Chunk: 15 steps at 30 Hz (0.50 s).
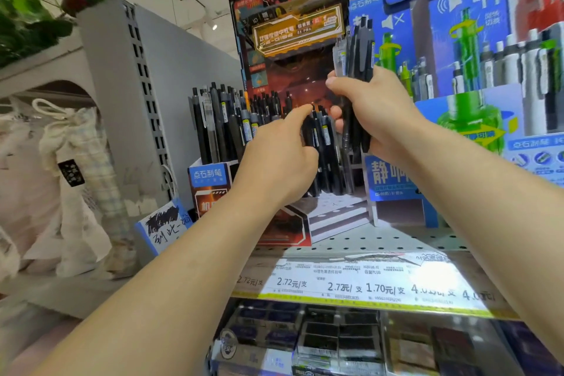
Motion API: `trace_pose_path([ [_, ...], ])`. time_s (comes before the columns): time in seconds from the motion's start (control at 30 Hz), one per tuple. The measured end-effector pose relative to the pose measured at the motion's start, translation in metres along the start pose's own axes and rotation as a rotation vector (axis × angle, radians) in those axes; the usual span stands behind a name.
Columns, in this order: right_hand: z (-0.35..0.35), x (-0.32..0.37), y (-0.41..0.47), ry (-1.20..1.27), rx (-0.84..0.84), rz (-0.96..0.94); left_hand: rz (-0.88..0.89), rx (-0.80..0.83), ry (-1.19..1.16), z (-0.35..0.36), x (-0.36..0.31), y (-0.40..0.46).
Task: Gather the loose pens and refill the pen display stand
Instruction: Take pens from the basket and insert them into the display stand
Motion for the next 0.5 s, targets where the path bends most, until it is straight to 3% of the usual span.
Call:
trace_pose_path([
  [0.17,0.0,-0.001,0.001,0.034,-0.027,0.013,-0.073,0.19,0.071,0.024,0.003,-0.001],
  [0.37,0.002,-0.003,-0.002,0.049,-0.013,0.032,-0.145,0.306,0.029,0.035,0.008,0.001],
  [0.5,0.003,-0.004,-0.002,0.074,0.027,0.033,-0.201,0.141,-0.26,0.012,0.016,-0.001],
])
Point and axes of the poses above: each hand's wrist, its own y-axis towards the middle knuckle, its own z-axis out of the palm, x = y × z, the point moved 10 cm from there along y, towards the middle knuckle, and after that the axes turned 8 degrees about -z, right-handed, at the moved point
